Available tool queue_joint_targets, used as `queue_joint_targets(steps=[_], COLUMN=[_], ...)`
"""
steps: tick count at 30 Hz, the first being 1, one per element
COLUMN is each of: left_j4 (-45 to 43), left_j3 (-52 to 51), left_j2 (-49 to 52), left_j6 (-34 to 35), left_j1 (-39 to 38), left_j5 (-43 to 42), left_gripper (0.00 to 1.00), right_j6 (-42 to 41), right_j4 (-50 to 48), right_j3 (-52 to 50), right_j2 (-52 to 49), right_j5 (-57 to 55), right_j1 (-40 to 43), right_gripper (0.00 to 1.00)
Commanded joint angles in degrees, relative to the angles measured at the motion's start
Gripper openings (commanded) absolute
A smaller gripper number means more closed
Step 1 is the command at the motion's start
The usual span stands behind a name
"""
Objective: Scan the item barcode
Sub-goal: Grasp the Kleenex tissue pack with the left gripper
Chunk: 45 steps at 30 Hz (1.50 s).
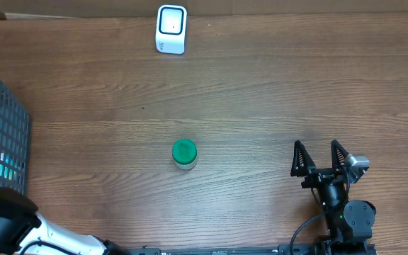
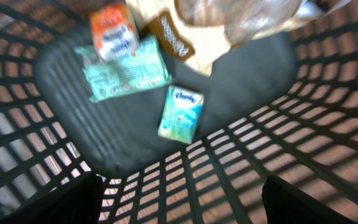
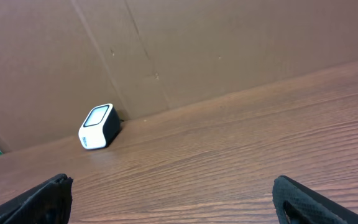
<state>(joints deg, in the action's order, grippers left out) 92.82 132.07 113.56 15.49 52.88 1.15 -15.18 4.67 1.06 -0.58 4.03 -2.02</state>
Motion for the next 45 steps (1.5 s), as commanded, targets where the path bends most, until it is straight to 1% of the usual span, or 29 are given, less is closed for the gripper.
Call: queue_joint_targets(steps=[1, 3, 6, 7, 11, 15, 25, 28, 32, 36, 37, 38, 40, 41, 43, 45], left_j4=[-2.3, -4.6, -9.4, -11.1, -14.6, -20.0, -30.7, -33.3, -36.3, -38.0, -38.1, -38.2, -38.2, -38.1, -37.6, -36.7], left_j3=[-5.2, -8.5, -13.9, -15.6, -19.8, -26.1, -37.3, -41.0, -45.7, -47.4, -47.5, -47.5, -47.5, -47.5, -47.3, -46.8], left_j2=[1.9, 1.9, 1.9, 1.9, 1.9, 1.9, 1.9, 1.9, 1.9, 2.0, 2.0, 2.0, 1.9, 2.0, 1.9, 1.9], left_j6=[-3.2, -4.4, -8.1, -8.3, -8.3, -8.3, -8.2, -7.0, -3.6, -3.4, -3.2, -3.0, -3.0, -3.0, -3.0, -3.0], left_j1=[0.0, 0.0, 0.0, 0.0, -0.1, 0.0, 0.0, 0.0, 0.0, 0.0, 0.0, 0.0, 0.0, 0.0, 0.0, 0.0], left_j5=[-1.3, -3.4, -11.4, -12.4, -12.3, -12.3, -12.1, -9.9, -4.9, -4.1, -4.1, -4.1, -4.1, -4.1, -4.1, -4.1], left_gripper=[0.83, 0.83, 0.84, 0.84, 0.84, 0.84, 0.81, 0.8, 0.8, 0.8, 0.78, 0.72, 0.57, 0.45, 0.34, 0.29], right_j6=[0.2, 0.2, 0.2, 0.2, 0.2, 0.2, 0.2, 0.2, 0.2, 0.2, 0.2, 0.2, 0.2, 0.2, 0.2, 0.2], right_j4=[-0.3, -0.3, -0.3, -0.3, -0.3, -0.3, -0.3, -0.3, -0.3, -0.3, -0.3, -0.3, -0.3, -0.3, -0.3, -0.3], right_j3=[-0.6, -0.6, -0.6, -0.6, -0.6, -0.6, -0.6, -0.6, -0.6, -0.6, -0.6, -0.6, -0.6, -0.6, -0.6, -0.6], right_j2=[0.4, 0.4, 0.4, 0.4, 0.4, 0.4, 0.4, 0.4, 0.4, 0.4, 0.4, 0.4, 0.4, 0.4, 0.4, 0.4], right_j5=[-0.5, -0.5, -0.5, -0.5, -0.5, -0.5, -0.5, -0.5, -0.5, -0.5, -0.5, -0.5, -0.5, -0.5, -0.5, -0.5], right_j1=[-0.3, -0.3, -0.3, -0.3, -0.3, -0.3, -0.3, -0.3, -0.3, -0.3, -0.3, -0.3, -0.3, -0.3, -0.3, -0.3], right_gripper=[1.0, 1.0, 1.0, 1.0, 1.0, 1.0, 1.0, 1.0, 1.0, 1.0, 1.0, 1.0, 1.0, 1.0, 1.0, 1.0])
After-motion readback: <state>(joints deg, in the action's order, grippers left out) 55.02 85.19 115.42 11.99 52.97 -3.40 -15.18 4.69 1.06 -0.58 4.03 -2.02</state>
